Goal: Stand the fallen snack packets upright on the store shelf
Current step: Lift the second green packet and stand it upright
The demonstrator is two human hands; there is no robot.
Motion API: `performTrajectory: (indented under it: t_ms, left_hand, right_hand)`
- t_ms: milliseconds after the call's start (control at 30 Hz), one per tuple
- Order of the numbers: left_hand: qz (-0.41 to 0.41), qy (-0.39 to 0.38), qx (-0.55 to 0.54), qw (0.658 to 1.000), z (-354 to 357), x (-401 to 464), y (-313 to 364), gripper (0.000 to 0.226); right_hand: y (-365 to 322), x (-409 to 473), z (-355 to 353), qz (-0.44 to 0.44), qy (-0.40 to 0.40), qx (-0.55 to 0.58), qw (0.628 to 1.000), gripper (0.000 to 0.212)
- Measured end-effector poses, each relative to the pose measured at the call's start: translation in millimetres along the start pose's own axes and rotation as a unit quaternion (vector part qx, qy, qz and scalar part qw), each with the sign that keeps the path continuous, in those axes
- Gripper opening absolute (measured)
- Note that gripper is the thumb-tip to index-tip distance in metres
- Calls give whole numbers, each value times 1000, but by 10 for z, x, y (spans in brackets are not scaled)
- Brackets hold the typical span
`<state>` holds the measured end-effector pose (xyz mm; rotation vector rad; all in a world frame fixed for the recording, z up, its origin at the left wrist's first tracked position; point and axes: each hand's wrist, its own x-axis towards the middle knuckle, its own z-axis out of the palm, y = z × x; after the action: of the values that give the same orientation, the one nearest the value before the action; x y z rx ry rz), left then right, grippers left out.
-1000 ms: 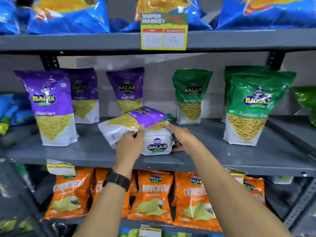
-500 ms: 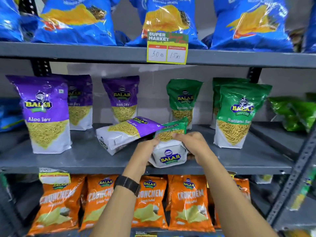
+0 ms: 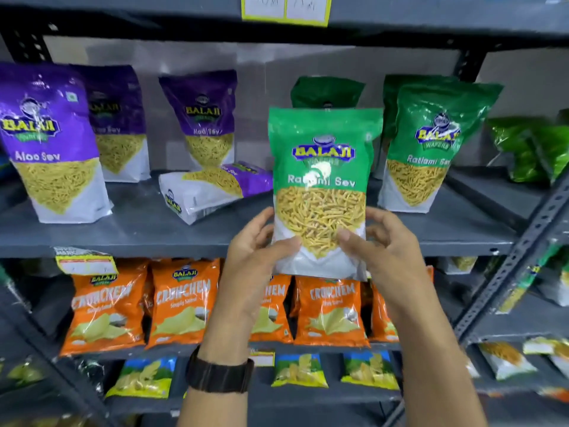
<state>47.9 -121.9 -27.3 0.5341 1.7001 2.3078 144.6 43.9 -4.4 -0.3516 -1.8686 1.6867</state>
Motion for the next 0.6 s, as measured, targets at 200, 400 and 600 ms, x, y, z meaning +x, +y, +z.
performTrajectory:
  t_ms: [200,400,600]
  left_hand:
    - [70,27,13,997,-124,-398,-165,68]
    - [95,38,48,994,-303,-595,-134,71]
    - [106,29,51,993,-377,-618,-52,82]
  right_hand:
    - [204,-163,63,-18,-26,17,999,44]
    - [247,-257,41,-27,-48,37,998,56]
    - [183,-230,23,-30,-76,41,996,66]
